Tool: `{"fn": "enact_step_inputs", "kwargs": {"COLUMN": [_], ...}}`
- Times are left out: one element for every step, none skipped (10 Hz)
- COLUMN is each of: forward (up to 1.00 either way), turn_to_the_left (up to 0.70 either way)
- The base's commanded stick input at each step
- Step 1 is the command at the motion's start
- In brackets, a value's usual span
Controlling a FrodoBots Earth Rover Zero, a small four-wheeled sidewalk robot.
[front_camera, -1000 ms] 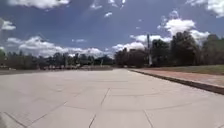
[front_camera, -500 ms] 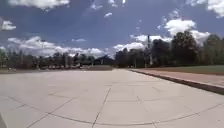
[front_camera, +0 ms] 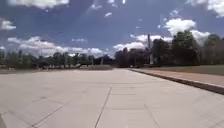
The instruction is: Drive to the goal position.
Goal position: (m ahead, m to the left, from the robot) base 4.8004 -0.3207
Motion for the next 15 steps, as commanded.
{"fn": "enact_step_inputs", "kwargs": {"forward": [0.70,0.70,0.70,0.70,0.70,0.70,0.70,0.70,0.70,0.70,0.70,0.70,0.70,0.70,0.70], "turn_to_the_left": [0.00,0.00,0.00,0.00,0.21,0.35,0.26,0.16,0.03,0.00,0.01,0.06,0.03,0.01,0.07]}}
